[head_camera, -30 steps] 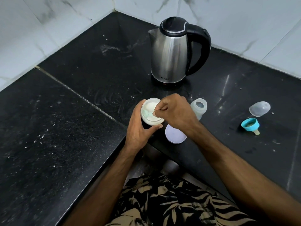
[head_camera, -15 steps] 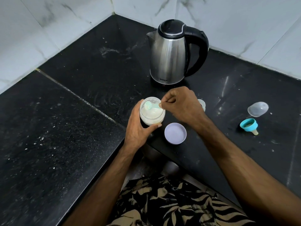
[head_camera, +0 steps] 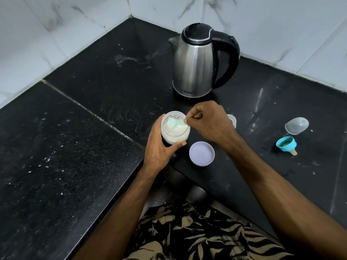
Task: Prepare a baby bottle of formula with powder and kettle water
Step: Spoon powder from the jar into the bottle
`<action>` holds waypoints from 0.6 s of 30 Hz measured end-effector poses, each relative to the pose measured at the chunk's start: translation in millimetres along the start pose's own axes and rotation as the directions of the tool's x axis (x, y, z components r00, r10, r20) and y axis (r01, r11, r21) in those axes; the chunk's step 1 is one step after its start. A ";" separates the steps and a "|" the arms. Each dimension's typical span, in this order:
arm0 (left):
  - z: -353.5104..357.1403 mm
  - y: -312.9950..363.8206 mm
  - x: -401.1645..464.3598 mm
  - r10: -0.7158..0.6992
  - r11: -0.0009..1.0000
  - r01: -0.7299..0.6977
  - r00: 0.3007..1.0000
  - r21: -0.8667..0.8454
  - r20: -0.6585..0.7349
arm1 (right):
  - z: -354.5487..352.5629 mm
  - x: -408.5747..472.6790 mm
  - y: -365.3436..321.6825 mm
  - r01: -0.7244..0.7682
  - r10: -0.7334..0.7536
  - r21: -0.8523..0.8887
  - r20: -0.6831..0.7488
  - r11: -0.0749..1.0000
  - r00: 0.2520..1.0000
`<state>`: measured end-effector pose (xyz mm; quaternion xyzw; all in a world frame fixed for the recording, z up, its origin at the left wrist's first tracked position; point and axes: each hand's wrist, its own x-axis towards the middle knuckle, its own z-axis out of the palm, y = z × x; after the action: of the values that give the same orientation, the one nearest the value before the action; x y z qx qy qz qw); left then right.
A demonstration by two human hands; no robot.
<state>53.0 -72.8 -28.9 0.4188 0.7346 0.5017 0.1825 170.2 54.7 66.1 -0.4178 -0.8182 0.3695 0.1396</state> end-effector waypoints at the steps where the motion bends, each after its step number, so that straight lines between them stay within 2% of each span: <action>1: -0.1 0.1 0.5 -0.001 1.000 0.001 1.000 0.003 0.001 | 0.1 0.2 0.5 -0.004 0.004 0.004 0.001 1.000 1.000; 12: -2.7 0.6 9.5 -0.006 1.000 0.006 1.000 0.012 0.026 | -0.3 3.8 6.6 -0.017 0.017 0.064 -0.008 0.998 1.000; 18: -3.1 3.0 12.8 -0.010 1.000 0.010 0.999 0.000 0.039 | -6.6 7.0 8.3 -0.044 0.046 0.200 -0.004 0.979 0.999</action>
<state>44.7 -63.9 -22.9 0.4249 0.7330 0.4923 0.1995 174.4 66.6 64.1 -0.4217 -0.7667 0.4510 0.1762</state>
